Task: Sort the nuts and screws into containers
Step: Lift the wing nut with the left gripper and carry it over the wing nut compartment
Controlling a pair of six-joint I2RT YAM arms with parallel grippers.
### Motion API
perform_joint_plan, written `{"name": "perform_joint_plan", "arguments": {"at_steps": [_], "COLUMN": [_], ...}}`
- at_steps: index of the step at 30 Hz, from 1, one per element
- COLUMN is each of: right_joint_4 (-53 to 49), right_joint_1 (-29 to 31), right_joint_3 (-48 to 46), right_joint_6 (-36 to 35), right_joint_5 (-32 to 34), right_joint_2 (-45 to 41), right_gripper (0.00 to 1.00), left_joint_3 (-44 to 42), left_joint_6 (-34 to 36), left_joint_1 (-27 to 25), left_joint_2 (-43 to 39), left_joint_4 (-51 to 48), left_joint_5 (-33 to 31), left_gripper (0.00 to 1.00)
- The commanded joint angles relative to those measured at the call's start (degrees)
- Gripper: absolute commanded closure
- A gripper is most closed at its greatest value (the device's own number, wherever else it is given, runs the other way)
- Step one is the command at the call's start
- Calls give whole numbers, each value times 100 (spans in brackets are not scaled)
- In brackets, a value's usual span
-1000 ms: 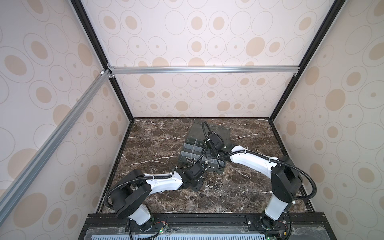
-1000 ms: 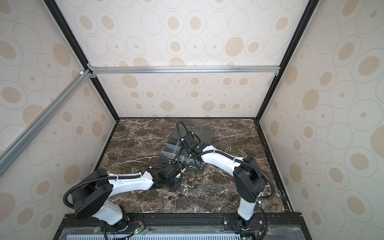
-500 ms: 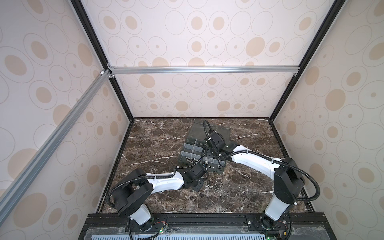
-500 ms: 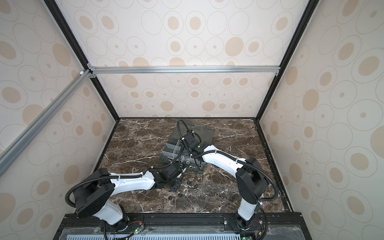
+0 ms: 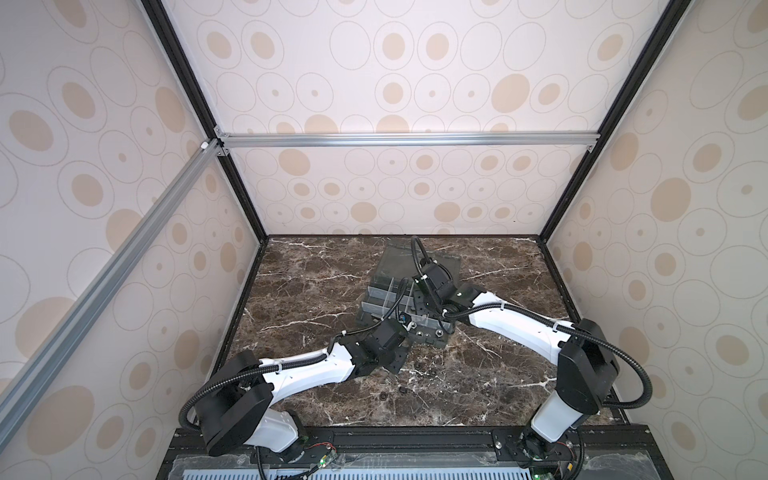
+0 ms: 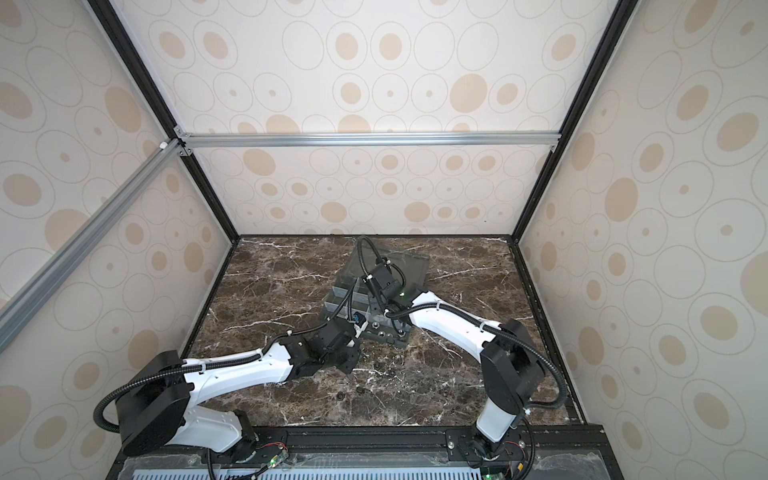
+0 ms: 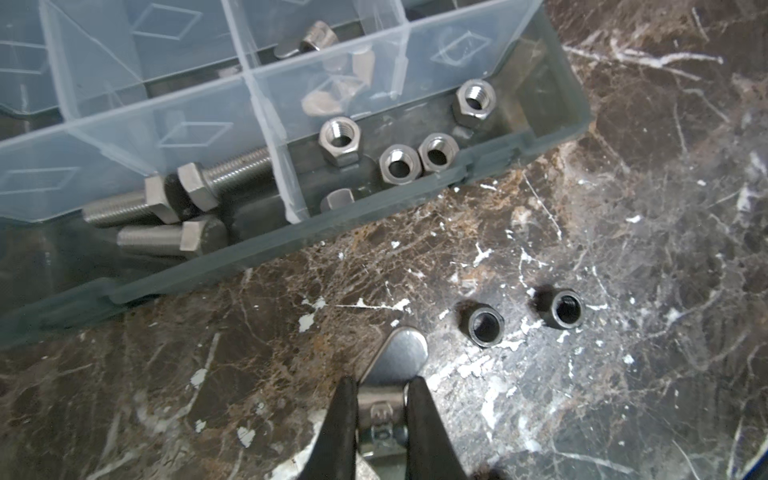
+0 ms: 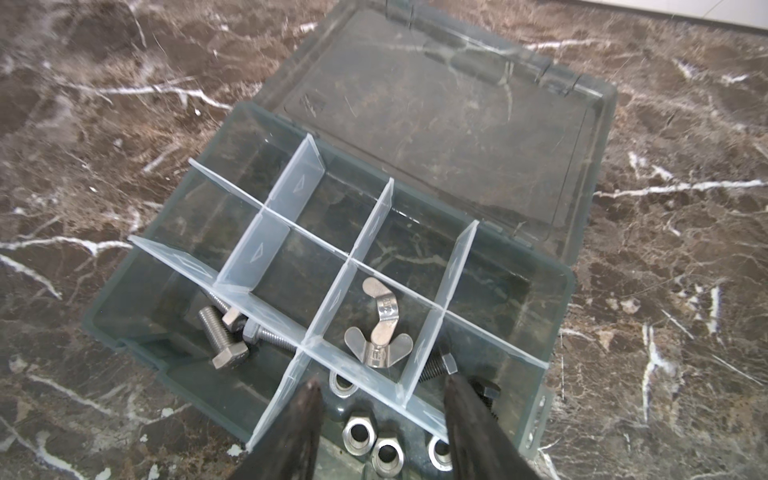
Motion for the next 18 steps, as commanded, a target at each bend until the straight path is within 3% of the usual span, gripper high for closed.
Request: {"name": "perform_joint_plan", "arguments": {"at_steps": [1, 9, 18], "right_joint_4": [62, -299, -138], "right_joint_1": [-70, -181, -483], "right_joint_3": [-191, -348, -1090], "right_joint_6": [-23, -93, 96], "right_joint_5": [200, 471, 432], "right_joint_2": [-379, -529, -1217], "right_gripper": [48, 48, 48], "left_joint_3": [353, 970, 2265], "left_joint_6": [-132, -152, 169], "left_joint_1": [224, 717, 811], "left_joint_2": [-75, 293, 1502], "left_joint_4": [89, 491, 306], "left_joint_5": [-330, -162, 105], "left_gripper": [90, 88, 87]}}
